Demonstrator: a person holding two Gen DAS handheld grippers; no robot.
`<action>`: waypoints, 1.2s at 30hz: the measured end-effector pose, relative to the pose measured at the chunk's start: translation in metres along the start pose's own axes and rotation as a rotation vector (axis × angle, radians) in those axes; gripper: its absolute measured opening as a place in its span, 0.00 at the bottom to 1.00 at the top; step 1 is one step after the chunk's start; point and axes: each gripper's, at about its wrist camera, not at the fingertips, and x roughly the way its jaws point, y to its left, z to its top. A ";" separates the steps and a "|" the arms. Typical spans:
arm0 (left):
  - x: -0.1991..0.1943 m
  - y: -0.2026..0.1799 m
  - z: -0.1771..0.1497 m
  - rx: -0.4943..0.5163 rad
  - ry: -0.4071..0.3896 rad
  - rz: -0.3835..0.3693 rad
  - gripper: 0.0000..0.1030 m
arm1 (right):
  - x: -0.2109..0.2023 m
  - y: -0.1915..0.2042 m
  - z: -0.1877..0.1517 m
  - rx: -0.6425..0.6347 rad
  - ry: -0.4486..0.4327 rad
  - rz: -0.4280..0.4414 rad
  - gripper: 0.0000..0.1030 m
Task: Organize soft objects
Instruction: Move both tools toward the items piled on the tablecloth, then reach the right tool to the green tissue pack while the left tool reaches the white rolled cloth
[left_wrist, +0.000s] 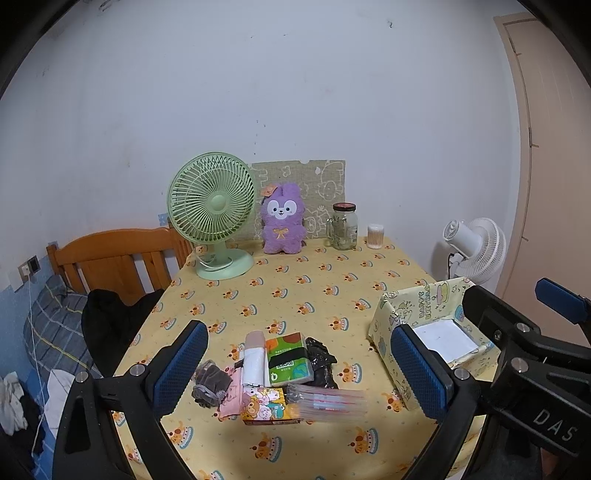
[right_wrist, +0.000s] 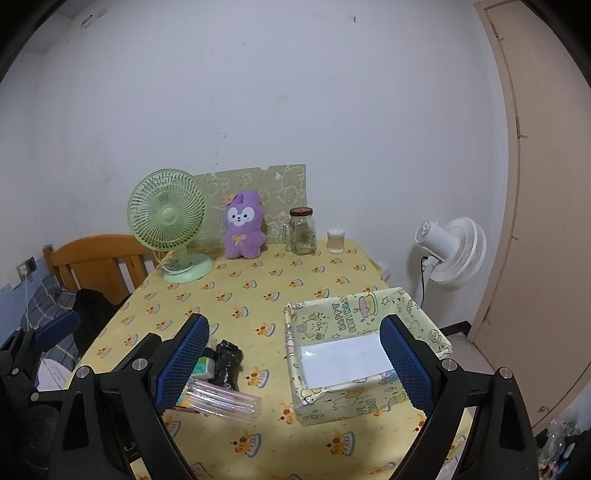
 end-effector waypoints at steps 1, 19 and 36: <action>0.000 0.000 0.000 0.000 0.001 -0.002 0.97 | 0.001 -0.001 0.000 0.003 0.002 0.002 0.93; 0.007 0.003 -0.003 -0.005 0.004 -0.015 0.97 | 0.008 0.009 -0.003 0.003 0.027 0.024 0.93; 0.017 0.008 -0.010 -0.001 0.026 -0.015 0.97 | 0.016 0.018 -0.009 0.000 0.034 0.027 0.93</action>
